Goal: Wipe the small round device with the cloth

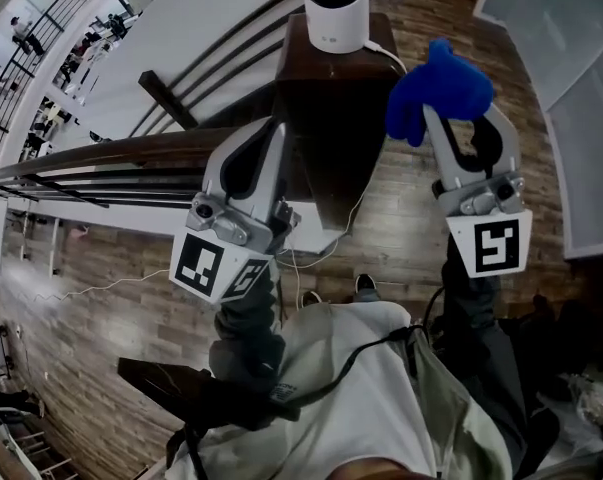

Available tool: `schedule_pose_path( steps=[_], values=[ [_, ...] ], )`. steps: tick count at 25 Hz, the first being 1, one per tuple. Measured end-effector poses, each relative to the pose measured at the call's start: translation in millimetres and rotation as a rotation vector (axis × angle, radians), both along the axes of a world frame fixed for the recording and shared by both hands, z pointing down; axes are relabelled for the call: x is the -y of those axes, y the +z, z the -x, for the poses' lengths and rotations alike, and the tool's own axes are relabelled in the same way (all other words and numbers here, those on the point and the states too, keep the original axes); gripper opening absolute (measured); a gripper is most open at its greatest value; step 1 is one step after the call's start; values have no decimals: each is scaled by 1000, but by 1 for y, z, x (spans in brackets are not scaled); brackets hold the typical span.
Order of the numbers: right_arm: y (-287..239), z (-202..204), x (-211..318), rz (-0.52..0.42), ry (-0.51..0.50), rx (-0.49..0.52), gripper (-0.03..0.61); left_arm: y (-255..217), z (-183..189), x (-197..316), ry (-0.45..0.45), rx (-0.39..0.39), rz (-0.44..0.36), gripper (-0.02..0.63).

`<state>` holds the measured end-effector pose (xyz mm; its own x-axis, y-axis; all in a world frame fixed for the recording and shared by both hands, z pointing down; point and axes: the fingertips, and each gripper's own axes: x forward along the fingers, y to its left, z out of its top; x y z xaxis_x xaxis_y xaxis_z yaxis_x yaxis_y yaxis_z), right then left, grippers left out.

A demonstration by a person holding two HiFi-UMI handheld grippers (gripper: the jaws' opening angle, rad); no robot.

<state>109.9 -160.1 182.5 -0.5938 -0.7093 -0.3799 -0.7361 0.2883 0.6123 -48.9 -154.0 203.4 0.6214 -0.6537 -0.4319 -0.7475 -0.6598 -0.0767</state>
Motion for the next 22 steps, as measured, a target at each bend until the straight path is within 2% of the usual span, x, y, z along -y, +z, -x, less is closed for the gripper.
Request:
schedule_pose_path(
  steps=[4, 6, 9, 13, 17, 22],
  values=[
    [-47, 13, 32, -131, 52, -143, 87, 0, 10, 1, -20, -3, -1, 5],
    [-68, 23, 50, -162, 76, -204, 87, 1, 13, 3, -26, -12, 2, 5],
    [-86, 25, 88, -66, 132, -193, 87, 2, 15, 4, -31, -19, 5, 5],
    [-94, 39, 116, 46, 34, -68, 87, 3, 19, 6, -36, -34, 7, 5],
    [-72, 36, 119, 109, 7, -28, 87, 3, 24, 5, -41, -53, 7, 5],
    [-25, 27, 128, 296, -39, -24, 87, 11, 22, 8, -39, -89, 25, 5]
  ],
)
